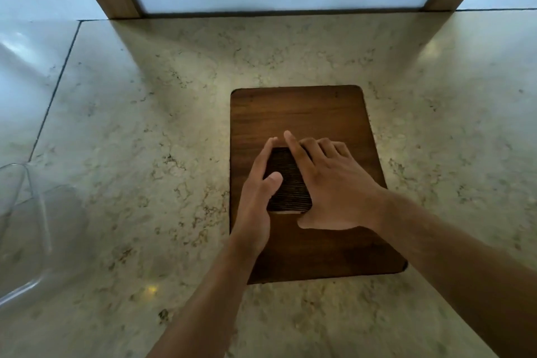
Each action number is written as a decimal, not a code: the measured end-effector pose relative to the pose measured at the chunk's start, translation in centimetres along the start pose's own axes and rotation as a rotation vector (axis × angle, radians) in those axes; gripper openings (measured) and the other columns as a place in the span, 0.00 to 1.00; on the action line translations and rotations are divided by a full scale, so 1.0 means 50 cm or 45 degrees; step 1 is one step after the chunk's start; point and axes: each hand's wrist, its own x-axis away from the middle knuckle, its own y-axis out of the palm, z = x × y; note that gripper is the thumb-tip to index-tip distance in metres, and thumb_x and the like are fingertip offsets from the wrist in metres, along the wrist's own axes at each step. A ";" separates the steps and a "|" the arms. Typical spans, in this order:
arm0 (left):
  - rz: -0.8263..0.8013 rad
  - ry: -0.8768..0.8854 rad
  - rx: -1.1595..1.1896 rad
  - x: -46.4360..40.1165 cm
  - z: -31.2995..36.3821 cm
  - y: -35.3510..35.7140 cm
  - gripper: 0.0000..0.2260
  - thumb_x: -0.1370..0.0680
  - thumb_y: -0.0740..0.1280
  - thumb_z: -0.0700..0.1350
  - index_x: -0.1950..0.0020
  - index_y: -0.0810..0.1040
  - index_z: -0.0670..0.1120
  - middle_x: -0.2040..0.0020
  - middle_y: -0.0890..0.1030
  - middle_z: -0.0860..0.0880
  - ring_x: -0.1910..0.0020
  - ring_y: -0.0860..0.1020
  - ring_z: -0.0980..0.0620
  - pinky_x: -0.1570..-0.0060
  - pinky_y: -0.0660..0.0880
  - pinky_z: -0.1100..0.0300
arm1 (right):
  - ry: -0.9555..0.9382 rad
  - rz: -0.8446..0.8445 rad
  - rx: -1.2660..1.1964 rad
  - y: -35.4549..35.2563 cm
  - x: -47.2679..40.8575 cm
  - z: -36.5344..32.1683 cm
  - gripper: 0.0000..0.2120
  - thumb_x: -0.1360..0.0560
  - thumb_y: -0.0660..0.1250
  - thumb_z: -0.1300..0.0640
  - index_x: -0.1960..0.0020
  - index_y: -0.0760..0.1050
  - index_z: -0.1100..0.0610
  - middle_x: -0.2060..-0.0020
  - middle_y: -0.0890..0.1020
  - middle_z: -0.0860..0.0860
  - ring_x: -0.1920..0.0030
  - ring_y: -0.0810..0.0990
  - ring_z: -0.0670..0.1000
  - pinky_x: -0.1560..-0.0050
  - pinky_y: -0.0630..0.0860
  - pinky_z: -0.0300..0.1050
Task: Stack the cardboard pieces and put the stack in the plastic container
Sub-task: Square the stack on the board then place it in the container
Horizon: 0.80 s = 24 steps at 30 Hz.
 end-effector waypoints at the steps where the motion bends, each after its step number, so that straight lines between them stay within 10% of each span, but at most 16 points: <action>1: 0.022 0.019 -0.072 0.001 0.000 0.008 0.36 0.25 0.65 0.58 0.17 0.64 0.50 0.29 0.78 0.51 0.34 0.80 0.55 0.43 0.80 0.59 | -0.010 0.000 -0.004 0.000 0.000 0.001 0.64 0.39 0.68 0.31 0.19 0.34 0.54 0.25 0.60 0.53 0.27 0.61 0.55 0.24 0.55 0.54; 6: 0.348 0.139 -0.318 -0.015 -0.016 0.050 0.25 0.20 0.72 0.48 0.24 0.74 0.50 0.36 0.80 0.57 0.42 0.79 0.70 0.50 0.76 0.74 | -0.083 0.058 0.014 0.009 0.004 0.015 0.64 0.37 0.69 0.32 0.19 0.33 0.53 0.22 0.55 0.52 0.22 0.55 0.55 0.20 0.47 0.57; 10: 0.392 0.138 -0.326 -0.025 -0.020 0.051 0.17 0.19 0.70 0.42 0.30 0.79 0.50 0.38 0.82 0.52 0.41 0.81 0.58 0.52 0.78 0.70 | -0.007 0.012 -0.194 0.019 0.025 0.052 0.68 0.40 0.72 0.26 0.21 0.28 0.44 0.19 0.37 0.47 0.19 0.35 0.53 0.21 0.37 0.58; 16: 0.396 0.081 -0.332 -0.026 -0.013 0.053 0.15 0.18 0.70 0.46 0.32 0.80 0.56 0.36 0.81 0.57 0.38 0.79 0.61 0.36 0.78 0.57 | 0.269 0.655 -1.952 0.087 0.063 0.057 0.51 0.35 0.63 0.22 0.19 0.51 0.42 0.21 0.61 0.38 0.23 0.61 0.37 0.21 0.59 0.53; 24: 0.370 0.036 -0.157 -0.025 -0.012 0.067 0.15 0.15 0.62 0.43 0.31 0.79 0.56 0.39 0.82 0.56 0.43 0.82 0.59 0.40 0.81 0.55 | 0.255 0.543 -2.079 0.093 0.052 0.020 0.41 0.25 0.53 0.30 0.18 0.46 0.45 0.21 0.58 0.37 0.23 0.59 0.37 0.21 0.58 0.47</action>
